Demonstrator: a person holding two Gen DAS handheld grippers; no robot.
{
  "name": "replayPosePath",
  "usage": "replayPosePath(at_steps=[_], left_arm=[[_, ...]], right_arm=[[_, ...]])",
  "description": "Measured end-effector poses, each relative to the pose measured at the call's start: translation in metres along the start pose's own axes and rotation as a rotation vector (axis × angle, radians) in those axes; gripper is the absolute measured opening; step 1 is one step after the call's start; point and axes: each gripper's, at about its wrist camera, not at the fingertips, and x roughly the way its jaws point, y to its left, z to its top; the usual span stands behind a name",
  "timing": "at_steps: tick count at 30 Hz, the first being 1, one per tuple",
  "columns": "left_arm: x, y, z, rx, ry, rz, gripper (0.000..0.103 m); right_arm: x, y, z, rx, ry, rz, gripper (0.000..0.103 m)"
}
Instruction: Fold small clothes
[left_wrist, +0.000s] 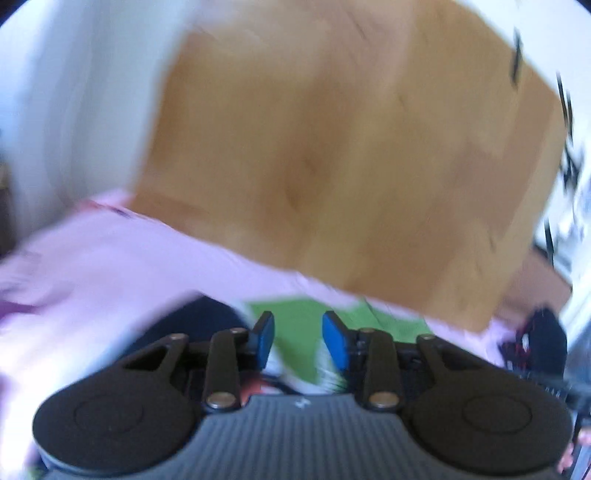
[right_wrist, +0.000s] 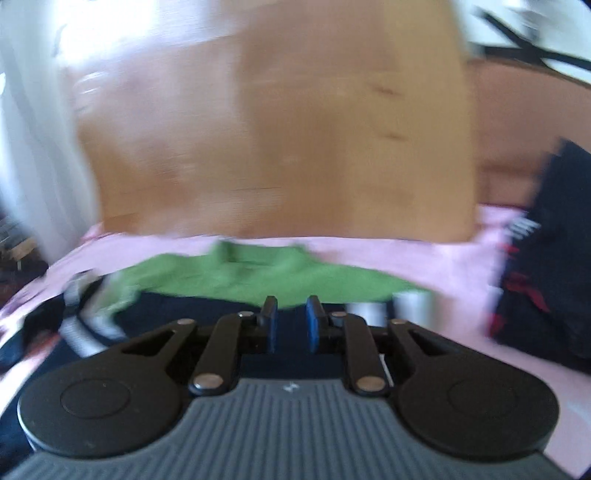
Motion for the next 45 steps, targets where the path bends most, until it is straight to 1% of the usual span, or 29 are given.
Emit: replayPosePath(at_steps=[2,5,7,8,9,11,13,15,16,18,20,21,22,23,25,27,28,30,32,34,36,39,41,42,45], left_arm=[[-0.035,0.024,0.005,-0.043,-0.05,0.038,0.03],[-0.085,0.052,0.005,-0.086,-0.123,0.096,0.03],[-0.112,0.063,0.002,-0.093,-0.163,0.125,0.03],[-0.125,0.067,-0.002,-0.096,-0.18,0.127,0.03],[-0.134,0.07,-0.003,-0.1,-0.191,0.125,0.03],[-0.149,0.076,-0.009,-0.107,-0.21,0.12,0.03],[-0.161,0.079,-0.015,-0.106,-0.224,0.12,0.03],[-0.173,0.085,-0.018,-0.1,-0.234,0.123,0.03],[-0.177,0.088,-0.019,-0.1,-0.24,0.125,0.031],[-0.187,0.094,-0.02,-0.109,-0.256,0.132,0.032],[-0.199,0.101,-0.02,-0.128,-0.274,0.144,0.032],[-0.205,0.103,-0.02,-0.138,-0.282,0.149,0.032],[-0.208,0.106,-0.021,-0.146,-0.29,0.152,0.032],[-0.211,0.107,-0.02,-0.151,-0.297,0.149,0.032],[-0.209,0.108,-0.02,-0.156,-0.304,0.144,0.033],[-0.201,0.105,-0.017,-0.161,-0.293,0.136,0.034],[-0.196,0.105,-0.017,-0.165,-0.282,0.125,0.034],[-0.182,0.1,-0.013,-0.171,-0.253,0.096,0.034],[-0.167,0.093,-0.009,-0.166,-0.228,0.07,0.034],[-0.149,0.084,-0.002,-0.165,-0.206,0.044,0.038],[-0.127,0.075,0.004,-0.16,-0.182,0.015,0.041],[-0.082,0.055,0.016,-0.144,-0.117,-0.02,0.041],[-0.049,0.04,0.023,-0.126,-0.07,-0.05,0.041],[-0.026,0.029,0.026,-0.115,-0.034,-0.058,0.041],[0.033,-0.002,0.029,-0.074,0.065,-0.067,0.041]], right_arm=[[0.005,0.031,0.003,-0.065,0.018,0.075,0.021],[0.011,0.092,0.0,-0.198,0.037,0.217,0.021],[0.014,0.137,-0.007,-0.327,0.039,0.305,0.024],[0.016,0.163,-0.013,-0.407,0.041,0.345,0.029],[0.018,0.188,-0.021,-0.493,0.045,0.382,0.031],[0.025,0.233,-0.036,-0.651,0.065,0.457,0.033],[0.029,0.275,-0.056,-0.814,0.093,0.539,0.037],[0.031,0.309,-0.074,-0.958,0.098,0.58,0.047],[0.033,0.324,-0.082,-1.016,0.093,0.595,0.05],[0.043,0.348,-0.093,-1.094,0.09,0.602,0.056],[0.058,0.363,-0.099,-1.122,0.093,0.575,0.053],[0.066,0.368,-0.095,-1.09,0.097,0.589,0.025],[0.074,0.373,-0.088,-1.051,0.152,0.598,0.01],[0.079,0.376,-0.077,-0.976,0.171,0.596,0.011],[0.078,0.373,-0.044,-0.838,0.115,0.604,0.011],[0.075,0.362,0.001,-0.688,0.048,0.585,0.011],[0.072,0.35,0.029,-0.599,0.007,0.564,0.011],[0.063,0.316,0.082,-0.439,-0.095,0.491,0.011],[0.053,0.264,0.127,-0.266,-0.175,0.407,0.011],[0.039,0.206,0.154,-0.124,-0.228,0.323,0.011],[0.019,0.149,0.162,-0.03,-0.266,0.241,0.011],[-0.003,0.078,0.149,0.07,-0.274,0.144,0.011],[-0.012,0.041,0.127,0.113,-0.25,0.089,0.011],[-0.014,0.023,0.112,0.135,-0.23,0.068,0.011],[-0.012,-0.013,0.067,0.211,-0.183,0.038,0.011]])
